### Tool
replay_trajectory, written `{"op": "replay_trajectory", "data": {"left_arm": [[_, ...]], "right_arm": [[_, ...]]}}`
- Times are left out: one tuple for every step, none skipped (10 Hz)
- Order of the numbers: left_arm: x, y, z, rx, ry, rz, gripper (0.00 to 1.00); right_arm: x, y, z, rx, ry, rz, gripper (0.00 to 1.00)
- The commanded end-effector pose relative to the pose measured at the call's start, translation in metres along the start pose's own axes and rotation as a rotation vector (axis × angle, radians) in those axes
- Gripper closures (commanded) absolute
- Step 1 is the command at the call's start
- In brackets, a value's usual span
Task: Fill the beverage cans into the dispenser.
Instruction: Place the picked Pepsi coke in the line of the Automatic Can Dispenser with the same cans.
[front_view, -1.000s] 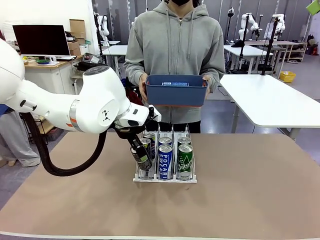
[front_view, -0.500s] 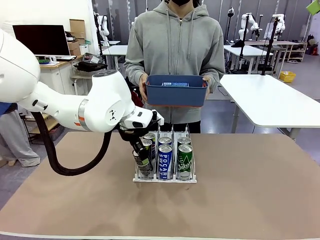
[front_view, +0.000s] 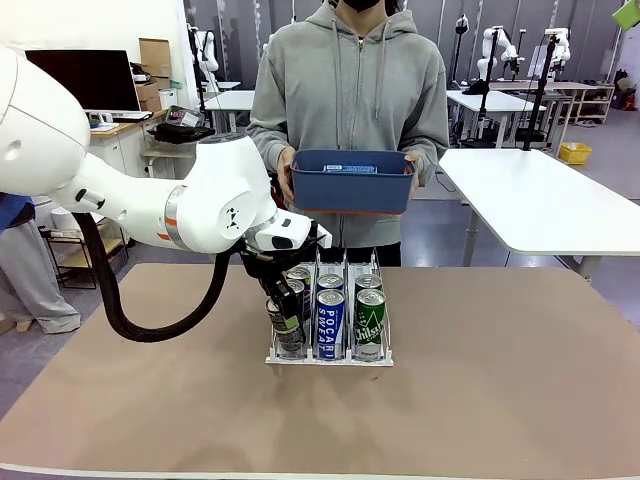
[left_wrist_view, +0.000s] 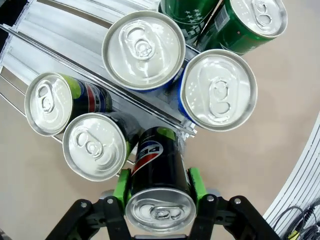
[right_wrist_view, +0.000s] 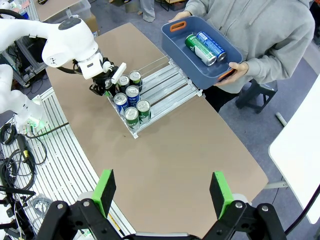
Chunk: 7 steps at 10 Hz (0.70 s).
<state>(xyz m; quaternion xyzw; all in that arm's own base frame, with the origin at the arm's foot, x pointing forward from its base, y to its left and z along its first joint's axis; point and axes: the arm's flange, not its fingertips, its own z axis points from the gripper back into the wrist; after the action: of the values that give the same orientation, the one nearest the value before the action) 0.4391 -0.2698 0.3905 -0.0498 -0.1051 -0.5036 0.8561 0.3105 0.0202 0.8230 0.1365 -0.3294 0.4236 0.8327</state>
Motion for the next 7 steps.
{"op": "replay_trajectory", "data": {"left_arm": [[-0.0042,0.0003,-0.0021,0.009,-0.009,0.000,0.42],[-0.0042,0.0003,-0.0021,0.009,-0.009,0.000,0.42],[-0.0042,0.0003,-0.0021,0.009,-0.009,0.000,0.42],[-0.0042,0.0003,-0.0021,0.009,-0.009,0.000,0.42],[-0.0042,0.0003,-0.0021,0.009,-0.009,0.000,0.42],[0.0006,-0.0013,-0.0006,0.003,-0.004,-0.002,0.42],[0.0042,-0.0010,-0.0045,-0.008,0.022,-0.005,0.42]], "right_arm": [[-0.0028,0.0031,-0.0033,0.013,-0.021,0.000,0.00],[-0.0028,0.0031,-0.0033,0.013,-0.021,0.000,0.00],[-0.0028,0.0031,-0.0033,0.013,-0.021,0.000,0.00],[-0.0028,0.0031,-0.0033,0.013,-0.021,0.000,0.00],[-0.0028,0.0031,-0.0033,0.013,-0.021,0.000,0.00],[-0.0028,0.0031,-0.0033,0.013,-0.021,0.000,0.00],[-0.0028,0.0031,-0.0033,0.013,-0.021,0.000,0.00]]}}
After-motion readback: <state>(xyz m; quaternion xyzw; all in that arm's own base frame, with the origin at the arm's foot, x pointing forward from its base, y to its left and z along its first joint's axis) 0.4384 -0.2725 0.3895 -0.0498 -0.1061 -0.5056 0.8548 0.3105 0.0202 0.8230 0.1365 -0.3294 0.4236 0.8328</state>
